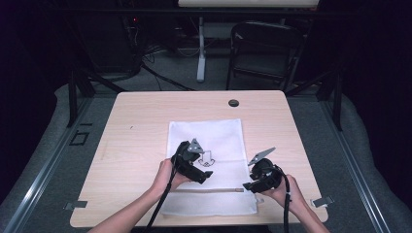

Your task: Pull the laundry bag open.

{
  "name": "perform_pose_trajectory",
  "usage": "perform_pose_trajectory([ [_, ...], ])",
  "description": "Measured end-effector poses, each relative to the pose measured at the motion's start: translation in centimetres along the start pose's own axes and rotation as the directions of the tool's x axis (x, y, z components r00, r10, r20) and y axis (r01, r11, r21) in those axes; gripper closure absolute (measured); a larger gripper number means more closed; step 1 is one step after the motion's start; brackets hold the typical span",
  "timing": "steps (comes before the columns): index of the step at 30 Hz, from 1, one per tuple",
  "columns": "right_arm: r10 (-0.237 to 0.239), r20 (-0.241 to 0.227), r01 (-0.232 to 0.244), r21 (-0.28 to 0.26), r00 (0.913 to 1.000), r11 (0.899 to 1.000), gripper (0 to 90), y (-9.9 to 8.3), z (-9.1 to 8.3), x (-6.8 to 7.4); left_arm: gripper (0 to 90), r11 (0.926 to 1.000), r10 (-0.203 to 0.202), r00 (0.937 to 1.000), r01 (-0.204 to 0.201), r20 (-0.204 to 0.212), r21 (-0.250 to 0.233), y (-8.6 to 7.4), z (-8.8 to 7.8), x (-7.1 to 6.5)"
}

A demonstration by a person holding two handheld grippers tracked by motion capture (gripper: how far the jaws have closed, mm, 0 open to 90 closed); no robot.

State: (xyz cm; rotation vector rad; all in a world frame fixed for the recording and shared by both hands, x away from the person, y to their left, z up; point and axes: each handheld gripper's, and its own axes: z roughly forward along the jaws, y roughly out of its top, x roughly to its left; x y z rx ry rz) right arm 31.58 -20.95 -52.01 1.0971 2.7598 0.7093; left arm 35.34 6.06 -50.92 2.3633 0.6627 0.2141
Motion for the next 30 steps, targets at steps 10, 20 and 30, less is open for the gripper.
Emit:
perform_pose_trajectory([
  [10, -0.05, 0.029, 0.047, 0.102, 0.9983, 0.994, 89.9, -0.2, 2.7, 0.1, 8.5, 0.9988, 0.04, 0.9981, -0.041, 0.047, 0.025, -0.3, 1.6, -1.1],
  [20, -0.029, 0.013, 0.027, 0.086, 0.9995, 0.996, 90.0, -0.3, 3.3, -0.1, 7.9, 0.9953, 0.084, 0.9918, -0.088, 0.096, 0.041, -0.6, 3.6, -2.5],
  [30, -0.038, -0.003, 0.038, 0.059, 0.9993, 0.998, 90.0, -0.1, 3.6, 0.3, 14.4, 0.9899, 0.128, 0.9794, -0.136, 0.156, 0.04, -0.2, 5.1, -4.0],
])
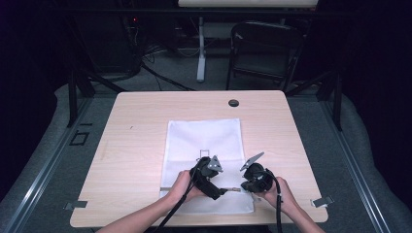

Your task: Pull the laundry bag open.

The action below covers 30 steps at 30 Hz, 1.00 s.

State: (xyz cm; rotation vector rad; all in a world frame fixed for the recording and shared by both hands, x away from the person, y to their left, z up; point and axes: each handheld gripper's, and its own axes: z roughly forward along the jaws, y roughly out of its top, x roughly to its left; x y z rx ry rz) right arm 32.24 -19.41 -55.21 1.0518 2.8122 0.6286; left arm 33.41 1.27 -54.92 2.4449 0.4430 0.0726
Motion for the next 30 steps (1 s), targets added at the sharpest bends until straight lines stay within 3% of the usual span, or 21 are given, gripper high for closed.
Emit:
perform_pose_trajectory([
  [5, -0.001, -0.03, 0.001, -0.014, 0.9996, 1.0, 90.0, 0.2, 0.2, 0.0, 16.7, 0.9999, 0.012, 0.9998, -0.012, 0.015, 0.002, 0.2, 0.8, -0.2],
  [12, 0.001, -0.033, -0.002, -0.015, 0.9995, 1.0, 90.0, 0.1, 0.2, -0.2, 30.0, 0.9998, 0.021, 0.9984, -0.02, 0.052, -0.005, 0.5, 1.9, -0.4],
  [23, 0.016, -0.046, -0.018, -0.044, 0.9988, 0.999, 90.0, -0.1, 0.3, -0.1, 58.3, 0.9973, 0.074, 0.9933, -0.073, 0.089, -0.01, 1.5, 3.5, -1.3],
  [30, 0.015, -0.047, -0.017, -0.046, 0.9988, 0.999, 90.0, -0.1, 0.4, -0.1, 77.9, 0.9932, 0.116, 0.9894, -0.116, 0.087, 0.001, 1.8, 3.5, -1.6],
])
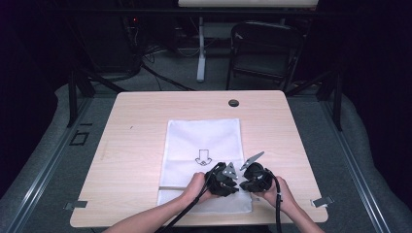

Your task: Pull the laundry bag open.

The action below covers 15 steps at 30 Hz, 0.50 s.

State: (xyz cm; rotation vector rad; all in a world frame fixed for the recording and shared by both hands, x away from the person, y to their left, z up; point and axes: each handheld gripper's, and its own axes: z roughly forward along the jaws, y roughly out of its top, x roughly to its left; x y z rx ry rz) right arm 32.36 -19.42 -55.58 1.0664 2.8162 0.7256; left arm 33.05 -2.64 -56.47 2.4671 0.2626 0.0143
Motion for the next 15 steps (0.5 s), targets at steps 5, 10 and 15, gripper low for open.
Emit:
perform_pose_trajectory([
  [5, -0.01, 0.001, 0.01, 0.044, 0.9999, 0.999, 90.0, 0.17, -0.3, -0.18, 80.4, 1.0, -0.003, 1.0, 0.003, 0.008, 0.01, 0.01, 0.02, -0.08],
  [10, 0.018, -0.002, -0.018, 0.032, 0.9998, 0.999, 90.0, 0.34, -0.44, -0.1, 81.3, 0.9999, -0.014, 0.9997, 0.014, 0.02, 0.001, -0.1, 0.1, 0.01],
  [15, 0.021, -0.031, -0.019, 0.05, 0.9993, 0.999, 90.0, 0.35, -0.74, 0.25, 81.5, 0.9998, -0.019, 0.9997, 0.019, 0.016, 0.001, -0.13, 0.09, 0.06],
])
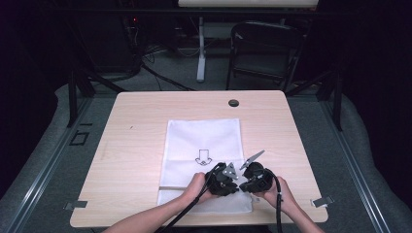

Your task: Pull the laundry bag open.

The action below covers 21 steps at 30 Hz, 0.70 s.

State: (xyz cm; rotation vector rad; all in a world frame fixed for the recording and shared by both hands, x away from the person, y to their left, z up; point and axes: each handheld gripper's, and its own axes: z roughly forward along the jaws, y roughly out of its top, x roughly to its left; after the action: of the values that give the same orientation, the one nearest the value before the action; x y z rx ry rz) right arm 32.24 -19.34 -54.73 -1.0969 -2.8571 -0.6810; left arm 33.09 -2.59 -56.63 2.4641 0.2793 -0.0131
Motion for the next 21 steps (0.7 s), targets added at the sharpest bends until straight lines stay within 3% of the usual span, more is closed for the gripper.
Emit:
perform_pose_trajectory([
  [4, 0.037, 0.001, -0.037, 0.008, 0.9993, 0.999, 90.0, -0.15, 0.51, 0.0, 81.6, 1.0, -0.002, 1.0, 0.002, -0.003, 0.004, 0.01, -0.03, -0.01],
  [9, 0.019, 0.014, -0.019, 0.021, 0.9997, 1.0, 90.0, -0.06, 0.58, -0.05, 81.7, 1.0, 0.002, 1.0, -0.002, -0.001, 0.0, 0.0, -0.05, -0.01],
  [21, 0.053, 0.004, -0.053, 0.006, 0.9986, 0.999, 90.0, -0.21, 0.66, -0.26, 81.8, 0.9999, 0.008, 1.0, -0.008, -0.003, 0.007, 0.05, -0.17, -0.09],
])
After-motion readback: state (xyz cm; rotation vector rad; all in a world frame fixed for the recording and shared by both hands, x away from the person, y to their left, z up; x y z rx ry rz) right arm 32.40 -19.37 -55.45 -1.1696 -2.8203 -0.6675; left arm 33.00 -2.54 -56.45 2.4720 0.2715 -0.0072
